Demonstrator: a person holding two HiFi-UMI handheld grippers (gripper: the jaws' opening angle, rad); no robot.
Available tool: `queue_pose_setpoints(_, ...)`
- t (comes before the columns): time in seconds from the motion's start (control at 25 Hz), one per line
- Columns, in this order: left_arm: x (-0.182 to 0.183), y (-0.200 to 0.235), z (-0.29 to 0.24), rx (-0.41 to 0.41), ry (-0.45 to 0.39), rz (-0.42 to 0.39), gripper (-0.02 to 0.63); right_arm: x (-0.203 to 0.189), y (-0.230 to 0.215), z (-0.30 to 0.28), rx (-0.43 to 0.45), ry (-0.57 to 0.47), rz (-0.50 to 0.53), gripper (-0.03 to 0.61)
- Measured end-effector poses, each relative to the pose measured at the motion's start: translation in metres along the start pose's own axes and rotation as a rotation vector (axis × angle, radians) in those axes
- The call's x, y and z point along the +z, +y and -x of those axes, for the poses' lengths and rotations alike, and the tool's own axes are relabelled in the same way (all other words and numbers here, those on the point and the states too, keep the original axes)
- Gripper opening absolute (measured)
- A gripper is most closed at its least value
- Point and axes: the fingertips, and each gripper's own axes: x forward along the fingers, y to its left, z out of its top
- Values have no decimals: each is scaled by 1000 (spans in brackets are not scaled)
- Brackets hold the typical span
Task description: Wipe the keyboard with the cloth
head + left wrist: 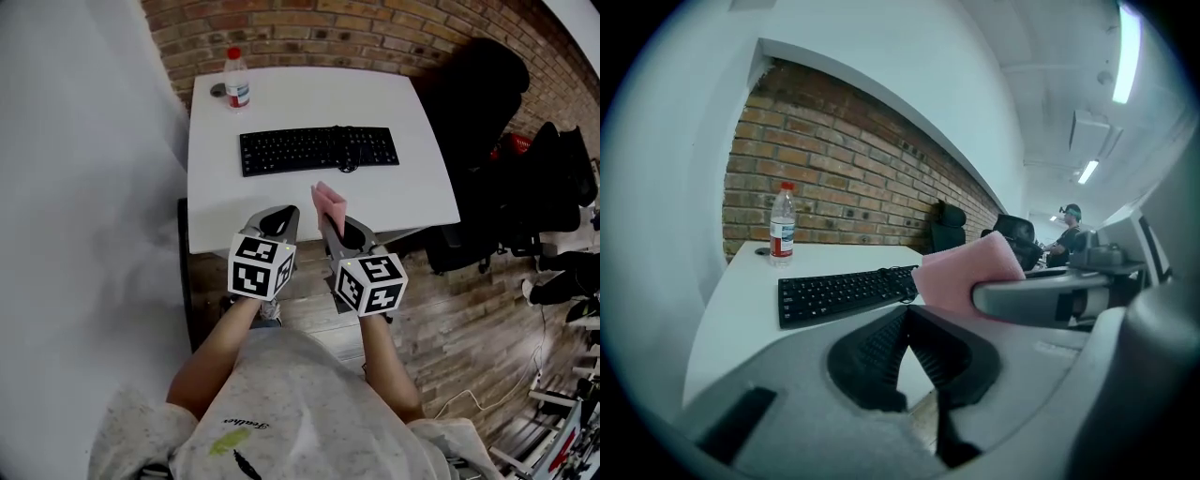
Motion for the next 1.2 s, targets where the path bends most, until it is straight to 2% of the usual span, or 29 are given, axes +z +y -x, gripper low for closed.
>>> queue_pose_setpoints(0.68,27,128,-24,91,1,92,-5,39,27,-143,124,91,-19,25)
queue_pose_setpoints(0.96,25,161,-21,148,8,109,-6,50,37,-194,212,94,-102,18)
queue_pose_setpoints(1.2,20,180,-21,226,14,133,-5,55,41,-236,321,111,-236,15)
